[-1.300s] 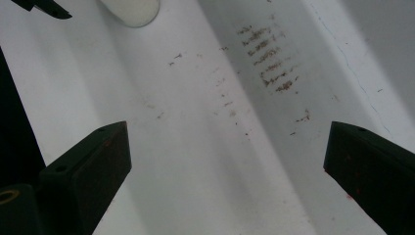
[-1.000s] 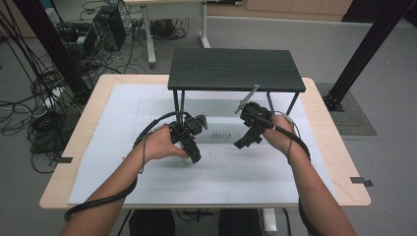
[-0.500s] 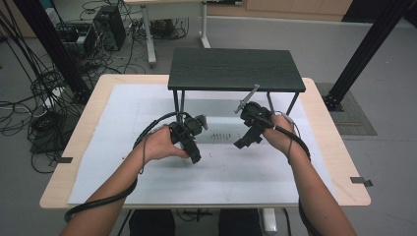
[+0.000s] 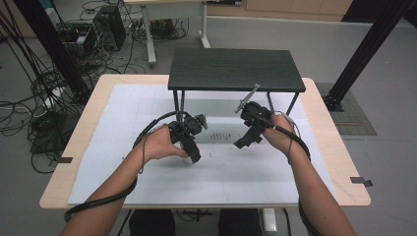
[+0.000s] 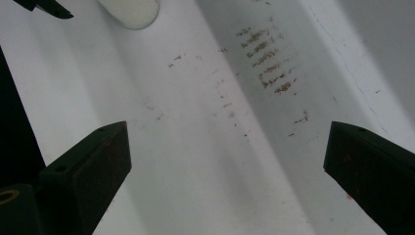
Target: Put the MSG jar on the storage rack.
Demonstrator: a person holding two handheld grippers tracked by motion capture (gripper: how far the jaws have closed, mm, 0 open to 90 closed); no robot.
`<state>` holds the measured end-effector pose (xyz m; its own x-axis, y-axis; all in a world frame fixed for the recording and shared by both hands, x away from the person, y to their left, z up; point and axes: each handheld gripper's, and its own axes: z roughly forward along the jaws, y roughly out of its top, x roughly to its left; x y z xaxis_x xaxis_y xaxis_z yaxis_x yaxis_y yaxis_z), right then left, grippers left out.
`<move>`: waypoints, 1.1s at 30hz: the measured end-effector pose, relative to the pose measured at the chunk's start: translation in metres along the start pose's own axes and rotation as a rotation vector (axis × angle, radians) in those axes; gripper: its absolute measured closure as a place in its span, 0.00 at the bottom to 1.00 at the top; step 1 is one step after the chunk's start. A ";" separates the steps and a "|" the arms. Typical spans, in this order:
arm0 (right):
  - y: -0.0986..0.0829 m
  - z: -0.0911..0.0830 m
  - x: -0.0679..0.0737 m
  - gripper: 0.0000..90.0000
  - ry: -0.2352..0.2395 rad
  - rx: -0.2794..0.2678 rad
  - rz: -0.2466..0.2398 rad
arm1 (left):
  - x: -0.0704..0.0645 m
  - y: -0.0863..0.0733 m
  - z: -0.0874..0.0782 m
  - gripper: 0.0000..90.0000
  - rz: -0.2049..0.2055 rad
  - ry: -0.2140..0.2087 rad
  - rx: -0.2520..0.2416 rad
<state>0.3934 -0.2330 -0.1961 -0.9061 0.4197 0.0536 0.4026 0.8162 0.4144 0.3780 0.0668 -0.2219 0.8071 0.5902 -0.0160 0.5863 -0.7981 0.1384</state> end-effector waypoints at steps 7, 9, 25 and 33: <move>0.000 0.000 0.000 0.04 0.001 0.000 0.001 | 0.001 -0.001 0.000 0.01 -0.002 -0.002 -0.001; -0.001 0.000 -0.001 0.04 0.002 -0.002 0.002 | 0.001 0.000 0.000 0.01 -0.003 0.000 0.000; -0.002 0.000 0.000 0.04 0.002 -0.001 0.002 | 0.000 0.000 0.000 0.01 -0.006 0.000 0.001; -0.002 -0.001 0.000 0.04 0.001 -0.003 0.002 | -0.001 0.001 0.001 0.01 -0.004 0.000 0.001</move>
<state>0.3928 -0.2347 -0.1960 -0.9054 0.4209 0.0556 0.4041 0.8143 0.4167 0.3780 0.0656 -0.2229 0.8047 0.5935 -0.0170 0.5898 -0.7957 0.1378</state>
